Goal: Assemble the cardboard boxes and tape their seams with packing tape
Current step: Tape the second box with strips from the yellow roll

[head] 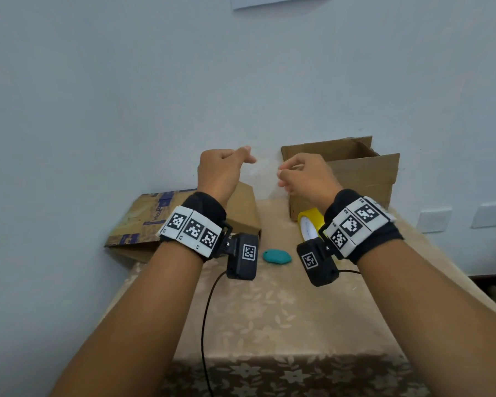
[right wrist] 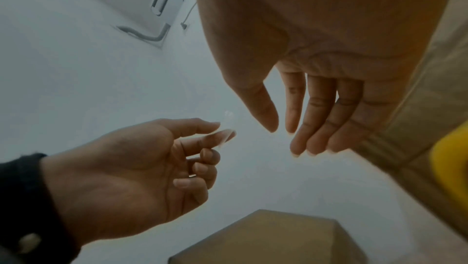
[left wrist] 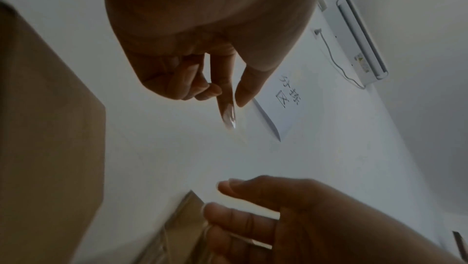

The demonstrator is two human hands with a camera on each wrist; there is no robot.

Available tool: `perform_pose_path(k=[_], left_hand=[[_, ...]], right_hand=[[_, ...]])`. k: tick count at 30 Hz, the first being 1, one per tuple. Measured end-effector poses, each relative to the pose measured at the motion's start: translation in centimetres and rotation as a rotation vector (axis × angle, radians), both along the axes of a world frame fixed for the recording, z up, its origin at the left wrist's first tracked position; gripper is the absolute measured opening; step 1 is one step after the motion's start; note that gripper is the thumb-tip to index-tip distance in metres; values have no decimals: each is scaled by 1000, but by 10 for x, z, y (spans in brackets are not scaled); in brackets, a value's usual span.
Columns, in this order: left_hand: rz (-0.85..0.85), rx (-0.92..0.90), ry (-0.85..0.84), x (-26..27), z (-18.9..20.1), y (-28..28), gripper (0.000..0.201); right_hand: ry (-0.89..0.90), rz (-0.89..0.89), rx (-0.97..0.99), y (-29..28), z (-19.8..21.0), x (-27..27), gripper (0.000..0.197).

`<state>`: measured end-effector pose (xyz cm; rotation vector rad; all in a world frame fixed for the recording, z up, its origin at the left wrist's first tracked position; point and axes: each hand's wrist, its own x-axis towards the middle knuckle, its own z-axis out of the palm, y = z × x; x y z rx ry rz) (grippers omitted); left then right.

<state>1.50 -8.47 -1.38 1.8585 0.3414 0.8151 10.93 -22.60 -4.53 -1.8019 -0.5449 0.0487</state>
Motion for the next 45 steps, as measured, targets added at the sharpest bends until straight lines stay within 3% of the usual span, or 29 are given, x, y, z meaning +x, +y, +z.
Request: perform_pose_path(k=[4,7,11,19,23,27,30,34,37,42,45], left_hand=[[67,-72,-20,-11,5,27,31],[140,-131,-35,-19,4,51,30],[127,-258,3,-25,-3,74,7],[-54,-469,181,-25,-27,73,72],[-50,-366,202,-19,-35,66,106],[-72,-364,200,-15,-31,63,121],[-124,-307,224,-15,-28,63,124],[-64,-216,181,-15,-26,63,105],[54,-173,99,-13,-27,66,81],[170,-193,-167,-11,-27,71,13],[141,-228,-228,-14,-18,71,2]], right_hand=[[170,103,34,29,-3,-19,24],[199,139,-33,53,-12,-31,47],[161,136,-142,75,-23,-38,68],[362,64,-44,80,-28,-30,54],[434,91,37,74,-26,-27,58],[489,111,55,65,-19,-25,75],[476,128,115,62,-18,-24,70],[429,139,136,62,-22,-19,61],[457,209,63,57,-17,-18,75],[393,321,-50,47,-3,-18,96],[396,428,-80,41,6,-17,111]])
